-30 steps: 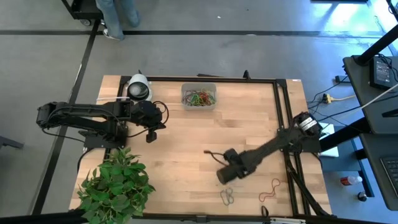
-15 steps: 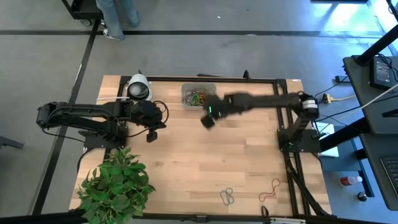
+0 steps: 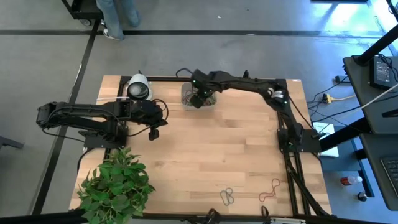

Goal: Pick and place rubber bands into bin
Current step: Put the green rubber band into the white bin

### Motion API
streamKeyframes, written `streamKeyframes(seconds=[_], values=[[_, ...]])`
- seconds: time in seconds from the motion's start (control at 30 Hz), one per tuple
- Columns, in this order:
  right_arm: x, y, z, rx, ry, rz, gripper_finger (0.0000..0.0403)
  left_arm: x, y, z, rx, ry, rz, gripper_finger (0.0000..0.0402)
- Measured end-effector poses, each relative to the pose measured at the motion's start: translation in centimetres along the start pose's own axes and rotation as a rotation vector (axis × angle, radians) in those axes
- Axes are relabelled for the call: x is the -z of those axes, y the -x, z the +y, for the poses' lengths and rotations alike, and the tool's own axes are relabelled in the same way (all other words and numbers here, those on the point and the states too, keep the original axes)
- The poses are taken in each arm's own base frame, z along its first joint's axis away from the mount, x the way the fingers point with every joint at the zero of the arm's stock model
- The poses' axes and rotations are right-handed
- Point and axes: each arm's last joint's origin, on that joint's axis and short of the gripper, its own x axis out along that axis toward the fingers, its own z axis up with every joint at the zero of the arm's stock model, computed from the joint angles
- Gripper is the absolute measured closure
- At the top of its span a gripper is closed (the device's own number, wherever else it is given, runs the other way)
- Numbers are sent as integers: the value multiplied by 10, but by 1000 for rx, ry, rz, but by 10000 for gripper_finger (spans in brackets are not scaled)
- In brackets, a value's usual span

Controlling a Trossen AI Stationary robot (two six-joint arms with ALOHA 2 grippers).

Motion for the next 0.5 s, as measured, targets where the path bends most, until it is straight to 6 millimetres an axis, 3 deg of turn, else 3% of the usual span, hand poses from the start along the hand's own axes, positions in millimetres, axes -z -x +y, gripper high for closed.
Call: streamKeyframes(seconds=[0.1, 0.23, 0.5], values=[[2, -17, -5, -27, -9, 45, 372, 0, 0, 0, 0, 4, 1, 400], [4, -19, -9, -16, -14, 80, 330, 0, 0, 0, -16, 5, 0, 400], [5, 12, -13, -12, -25, 87, 250, 0, 0, 1, -36, 5, -2, 400]])
